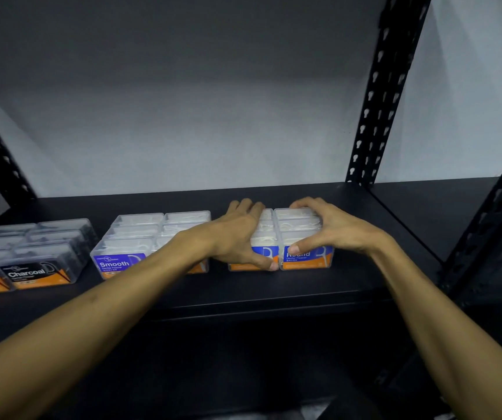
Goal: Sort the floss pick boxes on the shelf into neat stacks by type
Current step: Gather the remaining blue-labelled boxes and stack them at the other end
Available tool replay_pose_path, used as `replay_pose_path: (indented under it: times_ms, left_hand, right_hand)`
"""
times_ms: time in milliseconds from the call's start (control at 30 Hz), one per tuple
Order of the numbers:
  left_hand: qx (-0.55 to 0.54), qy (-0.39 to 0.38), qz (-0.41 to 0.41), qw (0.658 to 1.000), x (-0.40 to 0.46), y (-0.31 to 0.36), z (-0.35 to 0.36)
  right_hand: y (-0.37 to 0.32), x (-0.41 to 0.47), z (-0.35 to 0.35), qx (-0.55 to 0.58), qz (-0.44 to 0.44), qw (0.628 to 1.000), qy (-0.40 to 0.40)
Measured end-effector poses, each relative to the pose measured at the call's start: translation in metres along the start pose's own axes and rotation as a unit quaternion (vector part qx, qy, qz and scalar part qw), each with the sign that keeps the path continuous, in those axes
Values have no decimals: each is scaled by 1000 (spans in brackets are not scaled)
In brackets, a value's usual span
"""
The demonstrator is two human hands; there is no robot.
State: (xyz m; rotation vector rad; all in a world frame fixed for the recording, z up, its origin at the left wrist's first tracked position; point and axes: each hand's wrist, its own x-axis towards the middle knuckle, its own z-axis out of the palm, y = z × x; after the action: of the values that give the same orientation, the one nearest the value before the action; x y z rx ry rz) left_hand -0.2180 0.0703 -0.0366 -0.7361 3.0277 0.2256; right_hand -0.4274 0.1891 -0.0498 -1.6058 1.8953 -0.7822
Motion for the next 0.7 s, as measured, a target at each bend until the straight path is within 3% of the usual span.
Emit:
replay_pose_path:
  times_ms: [300, 700]
  left_hand:
    - [22, 15, -47, 999, 4, 13, 0]
    - [10, 34, -54, 998, 4, 14, 4]
  right_hand:
    - [-24, -3, -3, -144, 25, 989, -18]
    - [-18, -9, 4, -125, 10, 992, 6]
